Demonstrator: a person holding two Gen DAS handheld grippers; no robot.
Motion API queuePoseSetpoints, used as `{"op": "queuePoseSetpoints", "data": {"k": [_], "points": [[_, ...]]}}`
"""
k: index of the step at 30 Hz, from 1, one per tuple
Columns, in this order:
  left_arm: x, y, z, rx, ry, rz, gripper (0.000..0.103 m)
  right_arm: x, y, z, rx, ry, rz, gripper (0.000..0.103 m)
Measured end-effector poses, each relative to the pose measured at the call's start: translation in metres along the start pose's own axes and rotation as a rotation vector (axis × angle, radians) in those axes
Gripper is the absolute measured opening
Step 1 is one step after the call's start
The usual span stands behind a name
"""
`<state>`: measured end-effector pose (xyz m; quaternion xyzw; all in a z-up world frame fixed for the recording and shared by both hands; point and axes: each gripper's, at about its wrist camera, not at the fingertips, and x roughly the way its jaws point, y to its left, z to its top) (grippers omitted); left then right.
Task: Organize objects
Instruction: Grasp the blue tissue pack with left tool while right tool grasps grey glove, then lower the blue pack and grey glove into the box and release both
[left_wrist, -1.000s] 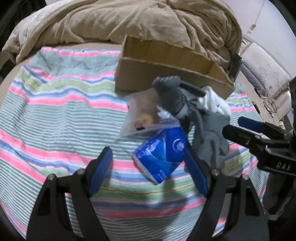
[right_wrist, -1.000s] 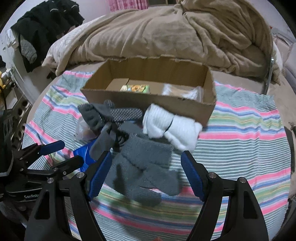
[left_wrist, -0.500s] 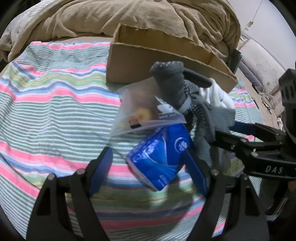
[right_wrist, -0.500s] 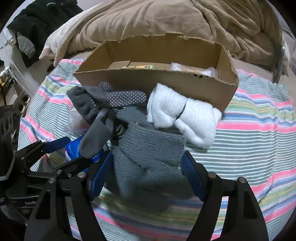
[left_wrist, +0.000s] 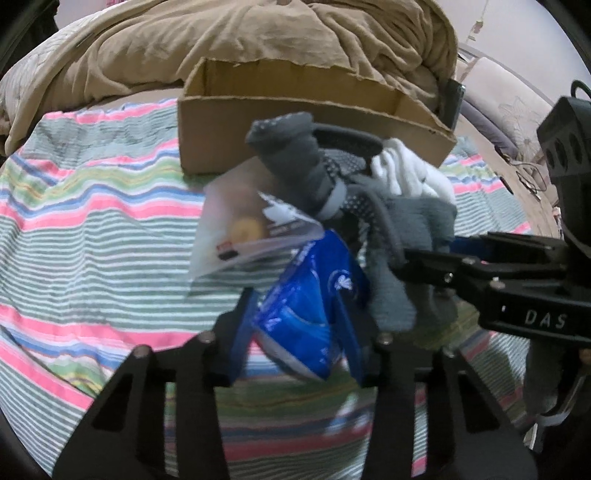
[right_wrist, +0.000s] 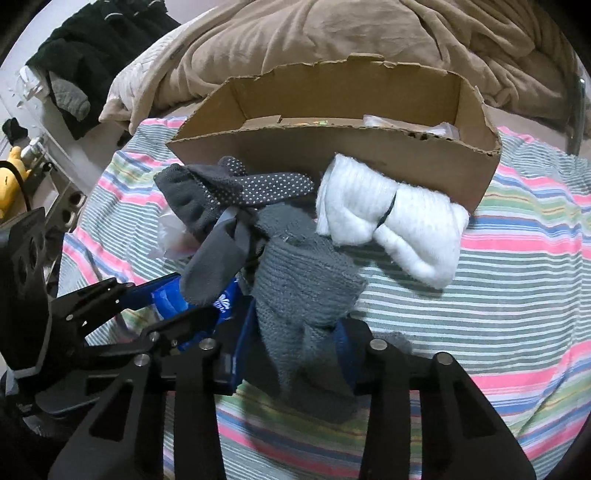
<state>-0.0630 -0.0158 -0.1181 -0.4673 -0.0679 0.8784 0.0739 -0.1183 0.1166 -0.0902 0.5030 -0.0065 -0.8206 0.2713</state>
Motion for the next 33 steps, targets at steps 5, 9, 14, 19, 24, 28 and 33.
{"op": "queuePoseSetpoints", "data": {"k": [5,9,14,19,24,28,33], "points": [[-0.004,-0.009,0.000,0.014,-0.007,0.002,0.034,-0.011,-0.003,-0.002,0.002,-0.017,-0.005,0.039],[-0.010,-0.016,0.002,0.020,-0.024,-0.009,0.028,-0.024,-0.006,-0.002,0.003,-0.038,-0.019,0.039],[-0.020,-0.023,0.000,0.039,-0.039,-0.036,0.021,-0.039,-0.010,-0.002,0.014,-0.067,-0.034,0.039],[-0.029,-0.032,0.004,0.053,-0.054,-0.049,0.017,-0.056,-0.012,-0.001,0.016,-0.096,-0.045,0.039],[-0.042,-0.036,0.008,0.057,-0.075,-0.057,0.015,-0.070,-0.012,0.003,0.012,-0.128,-0.053,0.039],[-0.058,-0.039,0.011,0.059,-0.105,-0.066,0.015,-0.078,-0.012,0.003,0.010,-0.142,-0.056,0.039],[-0.077,-0.040,0.022,0.061,-0.147,-0.065,0.015,-0.089,-0.009,0.007,-0.001,-0.162,-0.055,0.039]]}}
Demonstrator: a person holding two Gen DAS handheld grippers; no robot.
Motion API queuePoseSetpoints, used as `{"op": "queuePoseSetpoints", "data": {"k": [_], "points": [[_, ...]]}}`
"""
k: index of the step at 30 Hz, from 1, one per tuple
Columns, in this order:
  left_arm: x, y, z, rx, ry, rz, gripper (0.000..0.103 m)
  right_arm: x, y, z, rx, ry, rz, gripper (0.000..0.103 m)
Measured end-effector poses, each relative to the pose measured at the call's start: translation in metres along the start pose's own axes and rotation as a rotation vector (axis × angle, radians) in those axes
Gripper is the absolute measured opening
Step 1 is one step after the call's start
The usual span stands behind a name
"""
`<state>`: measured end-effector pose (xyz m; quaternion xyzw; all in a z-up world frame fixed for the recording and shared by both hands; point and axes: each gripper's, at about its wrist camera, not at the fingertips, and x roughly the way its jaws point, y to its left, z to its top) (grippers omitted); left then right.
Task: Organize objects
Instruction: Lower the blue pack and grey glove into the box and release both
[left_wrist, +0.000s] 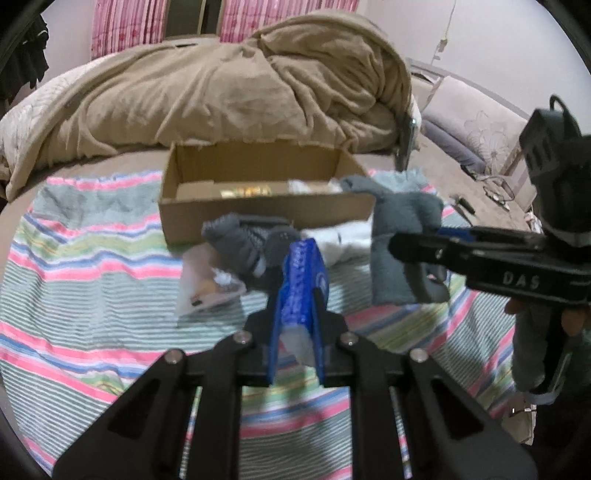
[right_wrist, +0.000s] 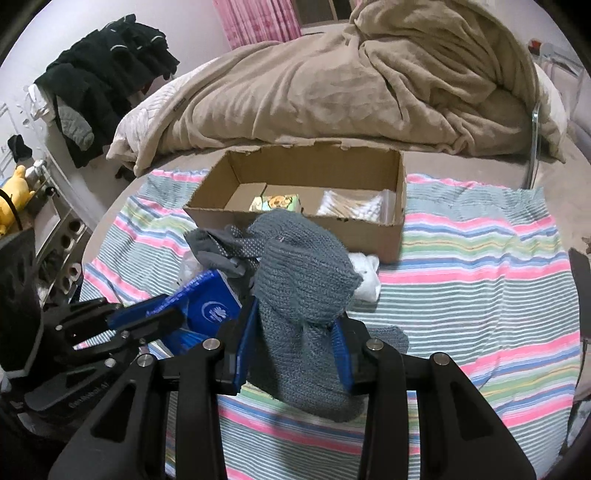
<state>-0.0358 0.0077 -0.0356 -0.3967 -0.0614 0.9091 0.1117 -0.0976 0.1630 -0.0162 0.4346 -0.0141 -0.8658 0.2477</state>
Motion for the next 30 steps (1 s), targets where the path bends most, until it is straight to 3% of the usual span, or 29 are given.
{"op": "queuePoseSetpoints", "data": {"k": [13,30], "points": [[-0.026,0.003,0.038,-0.010,-0.089,0.017,0.015,-0.014,0.002,0.026,-0.033,-0.048,-0.001,0.039],[-0.001,0.041,0.090,-0.039,-0.111,0.114,0.015,0.006,-0.001,0.073,-0.077,-0.082,-0.002,0.039]]}}
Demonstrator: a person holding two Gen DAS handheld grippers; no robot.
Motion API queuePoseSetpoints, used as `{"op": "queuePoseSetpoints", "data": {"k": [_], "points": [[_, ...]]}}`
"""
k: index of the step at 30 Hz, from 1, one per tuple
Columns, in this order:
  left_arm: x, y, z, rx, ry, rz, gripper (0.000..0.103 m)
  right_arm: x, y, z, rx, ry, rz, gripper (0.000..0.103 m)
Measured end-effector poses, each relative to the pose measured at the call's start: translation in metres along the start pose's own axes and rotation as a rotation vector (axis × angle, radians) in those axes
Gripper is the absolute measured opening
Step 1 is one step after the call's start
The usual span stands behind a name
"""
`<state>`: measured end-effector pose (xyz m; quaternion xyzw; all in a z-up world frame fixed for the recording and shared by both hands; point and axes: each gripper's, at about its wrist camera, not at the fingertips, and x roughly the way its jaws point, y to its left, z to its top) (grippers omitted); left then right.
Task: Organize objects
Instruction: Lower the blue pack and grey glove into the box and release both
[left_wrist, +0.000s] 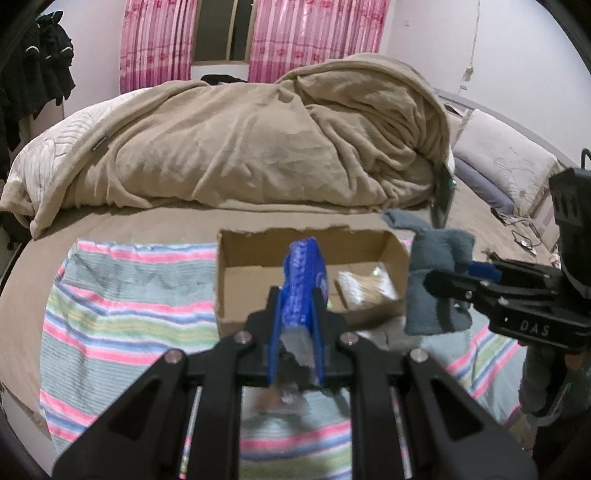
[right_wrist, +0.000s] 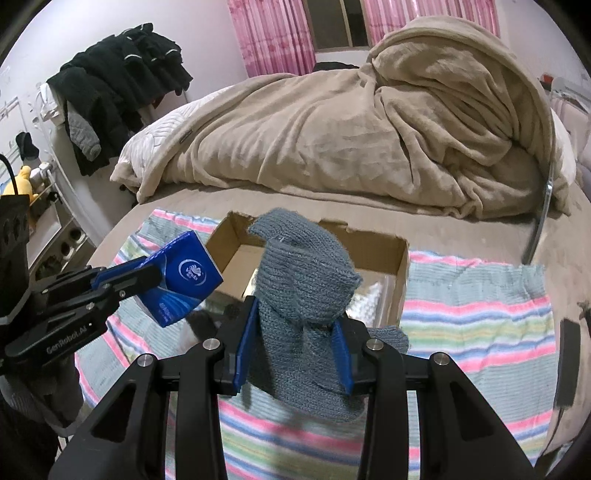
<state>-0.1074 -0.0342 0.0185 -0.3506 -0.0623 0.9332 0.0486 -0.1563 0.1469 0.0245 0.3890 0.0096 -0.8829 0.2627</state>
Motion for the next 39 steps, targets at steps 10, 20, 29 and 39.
{"op": "queuePoseSetpoints", "data": {"k": [10,20,29,39], "points": [[0.032,0.021,0.018,-0.031,0.007,0.029,0.015,0.029,-0.010,0.021,-0.011,0.011,-0.016,0.039],[0.069,0.034,0.024,-0.057,0.034,0.025,0.015,0.064,-0.019,0.035,-0.011,0.033,-0.001,0.039],[0.103,0.043,0.021,-0.090,0.073,-0.013,0.015,0.099,-0.025,0.032,-0.003,0.085,0.019,0.039],[0.136,0.052,0.008,-0.102,0.160,0.001,0.020,0.130,-0.024,0.023,-0.010,0.151,0.030,0.039]]}}
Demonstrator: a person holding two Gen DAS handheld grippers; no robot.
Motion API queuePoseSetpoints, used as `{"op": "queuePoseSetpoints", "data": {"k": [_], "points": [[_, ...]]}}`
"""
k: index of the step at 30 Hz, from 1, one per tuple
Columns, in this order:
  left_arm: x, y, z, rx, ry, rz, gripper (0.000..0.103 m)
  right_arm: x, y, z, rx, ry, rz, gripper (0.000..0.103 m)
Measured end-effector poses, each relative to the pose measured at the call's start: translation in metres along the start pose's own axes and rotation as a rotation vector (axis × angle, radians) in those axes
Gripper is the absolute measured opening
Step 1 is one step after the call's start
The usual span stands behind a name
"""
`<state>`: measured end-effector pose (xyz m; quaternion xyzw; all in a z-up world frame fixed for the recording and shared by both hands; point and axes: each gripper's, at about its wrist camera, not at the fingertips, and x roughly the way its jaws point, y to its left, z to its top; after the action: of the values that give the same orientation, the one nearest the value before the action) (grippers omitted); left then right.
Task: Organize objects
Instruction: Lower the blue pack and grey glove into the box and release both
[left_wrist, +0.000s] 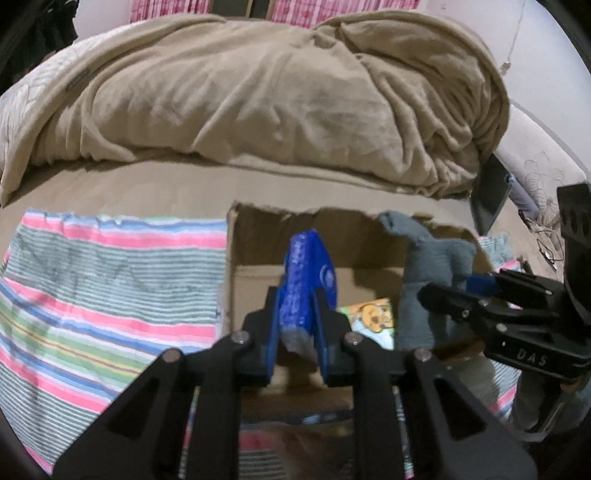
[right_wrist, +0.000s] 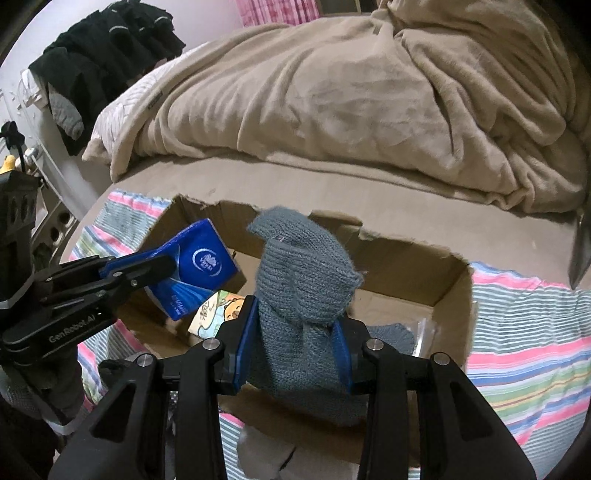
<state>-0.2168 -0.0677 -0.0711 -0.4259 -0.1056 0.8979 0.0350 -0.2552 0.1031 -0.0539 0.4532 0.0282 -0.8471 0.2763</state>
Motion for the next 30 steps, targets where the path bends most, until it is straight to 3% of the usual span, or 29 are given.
{"op": "queuePoseSetpoints", "data": {"k": [7,12,18,30], "points": [[-0.002,0.002,0.000,-0.011,0.023,-0.011,0.029,0.003,0.000,-0.001,0.013,0.005,-0.007,0.044],[-0.014,0.001,0.000,-0.021,0.016,-0.019,0.038,-0.007,0.002,-0.002,0.019,-0.024,-0.018,0.058],[-0.041,0.004,-0.002,-0.045,-0.024,-0.018,0.063,-0.031,0.005,-0.004,0.030,-0.067,-0.019,0.065],[-0.090,-0.011,-0.020,-0.018,-0.073,-0.023,0.065,-0.077,0.010,-0.024,0.057,-0.117,-0.034,0.067]]}}
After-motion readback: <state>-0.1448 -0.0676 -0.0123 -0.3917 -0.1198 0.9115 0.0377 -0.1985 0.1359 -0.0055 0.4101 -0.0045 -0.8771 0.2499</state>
